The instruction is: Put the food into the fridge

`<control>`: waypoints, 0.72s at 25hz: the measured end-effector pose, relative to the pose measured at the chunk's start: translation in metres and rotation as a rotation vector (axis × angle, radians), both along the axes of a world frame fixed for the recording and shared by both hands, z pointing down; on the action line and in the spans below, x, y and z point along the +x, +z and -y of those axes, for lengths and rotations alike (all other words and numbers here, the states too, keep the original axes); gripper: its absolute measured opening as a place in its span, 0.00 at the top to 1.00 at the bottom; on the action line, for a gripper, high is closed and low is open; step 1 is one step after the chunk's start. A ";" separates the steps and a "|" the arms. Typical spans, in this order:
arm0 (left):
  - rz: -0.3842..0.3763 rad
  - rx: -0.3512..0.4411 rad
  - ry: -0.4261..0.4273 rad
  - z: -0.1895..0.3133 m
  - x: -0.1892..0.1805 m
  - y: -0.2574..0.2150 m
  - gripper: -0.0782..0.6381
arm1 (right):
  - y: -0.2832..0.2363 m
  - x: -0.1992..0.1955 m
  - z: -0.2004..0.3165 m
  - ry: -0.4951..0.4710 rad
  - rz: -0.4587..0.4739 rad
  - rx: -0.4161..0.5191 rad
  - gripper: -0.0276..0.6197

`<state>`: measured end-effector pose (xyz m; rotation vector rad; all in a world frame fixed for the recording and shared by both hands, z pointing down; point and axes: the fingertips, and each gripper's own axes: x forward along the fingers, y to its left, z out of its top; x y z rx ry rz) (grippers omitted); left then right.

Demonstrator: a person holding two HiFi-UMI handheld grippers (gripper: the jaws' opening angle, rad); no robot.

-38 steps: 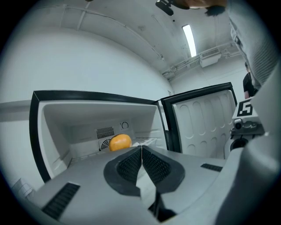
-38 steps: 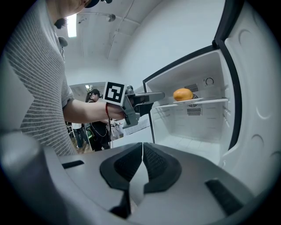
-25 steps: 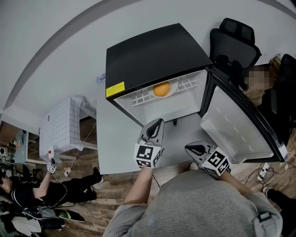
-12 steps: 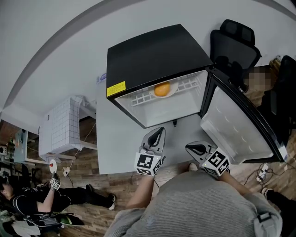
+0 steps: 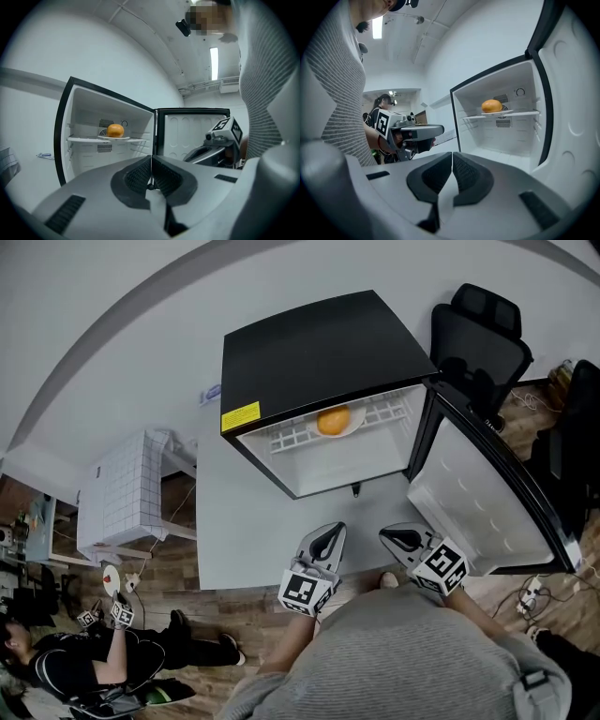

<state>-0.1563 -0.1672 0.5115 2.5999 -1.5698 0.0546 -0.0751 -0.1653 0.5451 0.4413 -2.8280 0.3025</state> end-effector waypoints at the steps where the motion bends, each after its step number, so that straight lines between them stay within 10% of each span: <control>1: 0.000 0.013 0.007 -0.002 0.003 -0.002 0.87 | 0.000 0.001 0.001 0.004 -0.002 0.002 0.94; 18: -0.030 -0.031 0.086 -0.015 0.038 0.006 0.87 | -0.020 0.004 0.000 0.018 0.050 0.048 0.94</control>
